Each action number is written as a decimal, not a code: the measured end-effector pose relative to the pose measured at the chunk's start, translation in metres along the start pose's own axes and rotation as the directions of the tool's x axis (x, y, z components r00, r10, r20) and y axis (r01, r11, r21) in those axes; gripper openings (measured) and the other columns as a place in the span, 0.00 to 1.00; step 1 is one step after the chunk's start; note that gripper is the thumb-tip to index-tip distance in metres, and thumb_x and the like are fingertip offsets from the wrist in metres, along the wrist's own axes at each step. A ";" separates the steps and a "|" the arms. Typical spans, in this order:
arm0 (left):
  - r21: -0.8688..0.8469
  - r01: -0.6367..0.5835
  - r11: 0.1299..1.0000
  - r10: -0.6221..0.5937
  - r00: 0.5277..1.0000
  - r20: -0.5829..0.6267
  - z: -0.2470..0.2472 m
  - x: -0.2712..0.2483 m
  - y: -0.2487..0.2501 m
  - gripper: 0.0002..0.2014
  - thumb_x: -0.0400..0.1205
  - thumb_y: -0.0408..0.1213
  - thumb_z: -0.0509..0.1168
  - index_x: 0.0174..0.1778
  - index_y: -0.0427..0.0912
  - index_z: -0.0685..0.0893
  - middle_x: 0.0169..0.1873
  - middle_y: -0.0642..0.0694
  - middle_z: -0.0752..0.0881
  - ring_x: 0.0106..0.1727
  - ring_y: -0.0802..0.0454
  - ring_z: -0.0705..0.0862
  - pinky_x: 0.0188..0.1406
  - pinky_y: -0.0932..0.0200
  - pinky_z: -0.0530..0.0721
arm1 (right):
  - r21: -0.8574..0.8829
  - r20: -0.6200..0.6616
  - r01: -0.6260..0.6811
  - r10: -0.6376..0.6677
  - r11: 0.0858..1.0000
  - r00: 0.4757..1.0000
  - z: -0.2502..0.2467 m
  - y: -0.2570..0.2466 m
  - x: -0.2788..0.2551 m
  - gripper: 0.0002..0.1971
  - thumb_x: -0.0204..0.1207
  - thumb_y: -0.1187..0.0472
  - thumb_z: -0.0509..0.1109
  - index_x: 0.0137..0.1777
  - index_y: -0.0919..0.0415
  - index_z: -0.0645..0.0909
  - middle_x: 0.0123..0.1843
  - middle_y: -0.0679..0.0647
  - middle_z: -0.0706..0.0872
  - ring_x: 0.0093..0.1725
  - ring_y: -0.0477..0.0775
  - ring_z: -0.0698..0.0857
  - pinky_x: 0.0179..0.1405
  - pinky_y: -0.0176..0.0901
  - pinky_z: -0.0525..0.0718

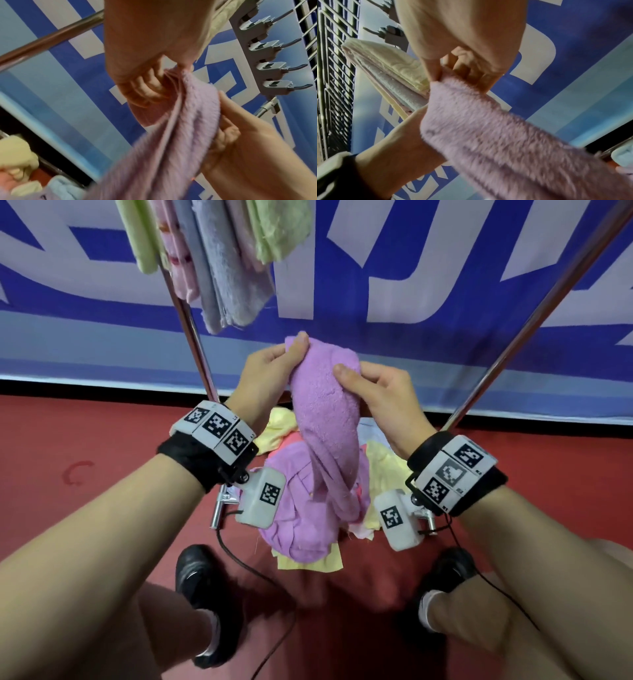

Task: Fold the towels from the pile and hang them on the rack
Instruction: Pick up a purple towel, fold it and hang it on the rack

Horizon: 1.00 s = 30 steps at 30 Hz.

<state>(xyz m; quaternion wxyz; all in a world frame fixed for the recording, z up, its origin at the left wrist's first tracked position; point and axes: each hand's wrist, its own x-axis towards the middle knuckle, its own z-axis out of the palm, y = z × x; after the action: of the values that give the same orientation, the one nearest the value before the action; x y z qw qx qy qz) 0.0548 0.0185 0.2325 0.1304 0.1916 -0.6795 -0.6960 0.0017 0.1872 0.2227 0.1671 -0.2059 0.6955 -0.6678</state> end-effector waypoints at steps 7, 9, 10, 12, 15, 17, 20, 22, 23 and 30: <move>0.168 -0.081 0.982 0.101 0.988 -0.114 0.029 -0.030 -0.026 0.21 0.70 0.52 0.83 0.37 0.39 0.83 0.28 0.50 0.83 0.28 0.58 0.79 0.32 0.60 0.80 | -0.105 -0.310 0.100 -0.129 0.989 0.942 0.005 0.002 0.000 0.30 0.81 0.56 0.77 0.18 0.50 0.70 0.23 0.40 0.62 0.30 0.47 0.62 0.32 0.43 0.65; 0.185 -0.117 0.976 0.151 0.972 -0.182 0.025 -0.025 -0.029 0.19 0.68 0.52 0.83 0.32 0.42 0.85 0.27 0.50 0.85 0.29 0.56 0.80 0.37 0.54 0.82 | -0.128 -0.297 0.096 -0.130 0.987 0.946 0.010 0.004 -0.004 0.29 0.81 0.55 0.76 0.17 0.47 0.74 0.19 0.38 0.64 0.28 0.45 0.63 0.31 0.41 0.68; 0.173 -0.125 0.977 0.162 0.963 -0.216 0.022 -0.022 -0.029 0.17 0.68 0.51 0.83 0.32 0.44 0.86 0.28 0.50 0.86 0.30 0.55 0.80 0.38 0.51 0.84 | -0.117 -0.308 0.098 -0.130 0.988 0.942 0.011 0.005 -0.003 0.27 0.80 0.52 0.77 0.19 0.51 0.74 0.22 0.39 0.64 0.29 0.49 0.63 0.33 0.43 0.68; 0.145 -0.144 0.979 0.176 0.954 -0.242 0.019 -0.019 -0.027 0.13 0.68 0.50 0.82 0.33 0.47 0.88 0.29 0.50 0.88 0.32 0.54 0.83 0.42 0.45 0.89 | -0.062 -0.336 0.097 -0.113 0.993 0.935 0.010 0.008 0.000 0.27 0.75 0.44 0.76 0.26 0.62 0.72 0.29 0.53 0.63 0.34 0.64 0.61 0.34 0.51 0.67; 0.099 -0.183 0.978 0.199 0.960 -0.195 0.020 -0.020 -0.025 0.07 0.74 0.43 0.80 0.36 0.47 0.90 0.33 0.45 0.90 0.37 0.53 0.87 0.49 0.37 0.90 | 0.003 -0.393 0.089 -0.080 0.996 0.916 0.007 0.007 0.003 0.33 0.72 0.40 0.76 0.37 0.76 0.76 0.33 0.57 0.67 0.35 0.60 0.65 0.36 0.52 0.72; 0.046 -0.195 0.980 0.200 0.965 -0.171 0.021 -0.020 -0.023 0.05 0.77 0.40 0.77 0.38 0.45 0.91 0.36 0.45 0.91 0.39 0.51 0.88 0.52 0.35 0.89 | 0.063 -0.414 0.089 -0.055 0.994 0.909 0.005 0.005 0.004 0.25 0.73 0.43 0.76 0.39 0.71 0.82 0.34 0.56 0.72 0.37 0.54 0.70 0.39 0.51 0.75; 0.103 -0.210 0.972 0.227 0.951 -0.208 0.020 -0.019 -0.022 0.06 0.79 0.44 0.75 0.42 0.46 0.94 0.36 0.51 0.93 0.40 0.55 0.89 0.47 0.45 0.89 | 0.062 -0.456 0.099 -0.060 0.993 0.888 0.000 0.004 0.006 0.19 0.78 0.51 0.75 0.39 0.71 0.84 0.35 0.53 0.74 0.38 0.50 0.71 0.41 0.48 0.74; 0.132 -0.210 0.969 0.237 0.939 -0.251 0.020 -0.019 -0.022 0.06 0.78 0.45 0.75 0.42 0.47 0.94 0.35 0.53 0.92 0.39 0.56 0.89 0.43 0.51 0.86 | 0.011 -0.459 0.134 -0.114 0.991 0.881 0.000 0.007 0.006 0.24 0.79 0.50 0.75 0.40 0.76 0.80 0.33 0.54 0.72 0.37 0.51 0.69 0.40 0.47 0.72; 0.118 -0.209 0.971 0.234 0.937 -0.259 0.021 -0.019 -0.022 0.07 0.78 0.46 0.76 0.41 0.46 0.93 0.35 0.52 0.92 0.39 0.54 0.89 0.44 0.49 0.88 | -0.012 -0.446 0.137 -0.128 0.991 0.886 0.002 0.009 0.005 0.26 0.78 0.49 0.74 0.38 0.76 0.78 0.32 0.55 0.70 0.37 0.53 0.67 0.39 0.47 0.70; 0.053 -0.132 0.990 0.139 0.977 -0.160 0.026 -0.019 -0.021 0.11 0.77 0.40 0.79 0.38 0.38 0.87 0.32 0.40 0.87 0.33 0.50 0.82 0.38 0.48 0.87 | 0.034 -0.349 0.090 -0.072 0.995 0.934 0.012 0.016 0.001 0.29 0.73 0.41 0.74 0.44 0.74 0.83 0.34 0.57 0.77 0.40 0.51 0.71 0.41 0.49 0.73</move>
<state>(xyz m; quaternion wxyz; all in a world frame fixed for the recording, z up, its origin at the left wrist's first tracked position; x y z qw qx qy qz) 0.0619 0.0506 0.2136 0.2289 0.2039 -0.6924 -0.6531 0.0053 0.1770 0.2059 0.0190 -0.1091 0.6883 -0.7170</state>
